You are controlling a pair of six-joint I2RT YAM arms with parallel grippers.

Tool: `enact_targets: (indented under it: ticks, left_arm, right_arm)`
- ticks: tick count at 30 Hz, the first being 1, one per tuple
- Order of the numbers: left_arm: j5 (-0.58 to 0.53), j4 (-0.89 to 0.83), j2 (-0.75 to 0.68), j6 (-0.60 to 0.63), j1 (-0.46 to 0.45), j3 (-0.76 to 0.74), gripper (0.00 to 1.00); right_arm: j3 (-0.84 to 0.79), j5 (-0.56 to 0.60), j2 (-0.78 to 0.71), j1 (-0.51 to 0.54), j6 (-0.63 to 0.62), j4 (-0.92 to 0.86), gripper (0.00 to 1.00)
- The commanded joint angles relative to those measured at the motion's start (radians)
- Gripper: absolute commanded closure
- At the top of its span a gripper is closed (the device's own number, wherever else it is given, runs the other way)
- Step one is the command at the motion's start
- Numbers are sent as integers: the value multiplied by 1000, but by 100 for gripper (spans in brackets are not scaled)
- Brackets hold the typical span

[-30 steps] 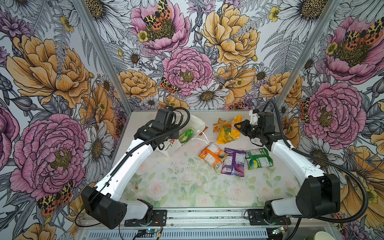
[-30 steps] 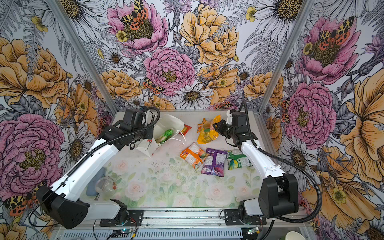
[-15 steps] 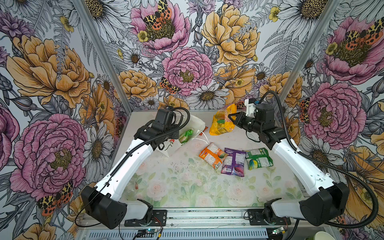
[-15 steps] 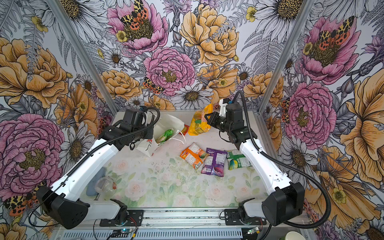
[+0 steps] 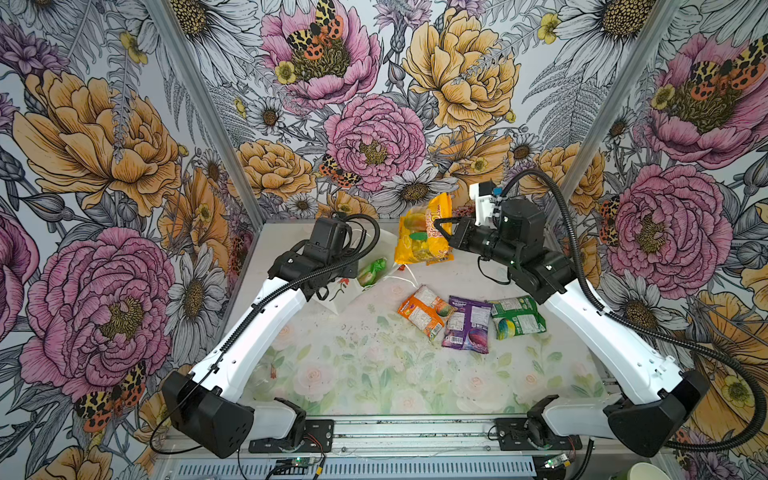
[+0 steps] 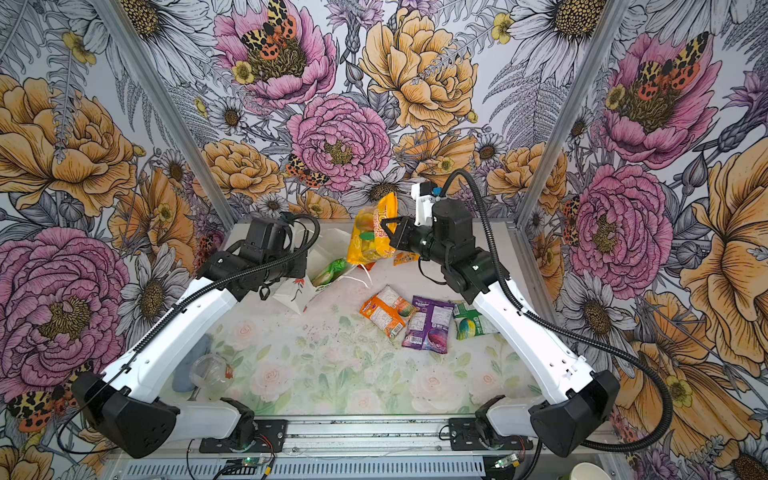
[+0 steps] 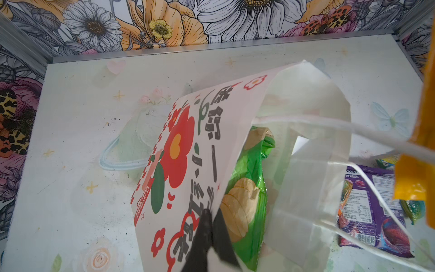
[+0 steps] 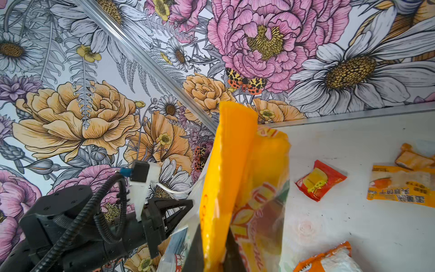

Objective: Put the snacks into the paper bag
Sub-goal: 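Carry the cocoaland bag over the paper bag opening with the right gripper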

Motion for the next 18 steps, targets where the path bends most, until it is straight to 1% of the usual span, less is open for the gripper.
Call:
enact_targets:
  ticks: [1, 9, 18]
  left_arm:
    - [10, 13, -26, -14, 12, -12, 100]
    - [16, 16, -31, -18, 12, -12, 100]
    - [43, 23, -39, -29, 13, -15, 100]
  right_arm:
    - [70, 20, 4, 44, -15, 99, 100]
    - [77, 10, 97, 108, 53, 157, 100]
    - [34, -6, 171, 125, 158, 256, 100]
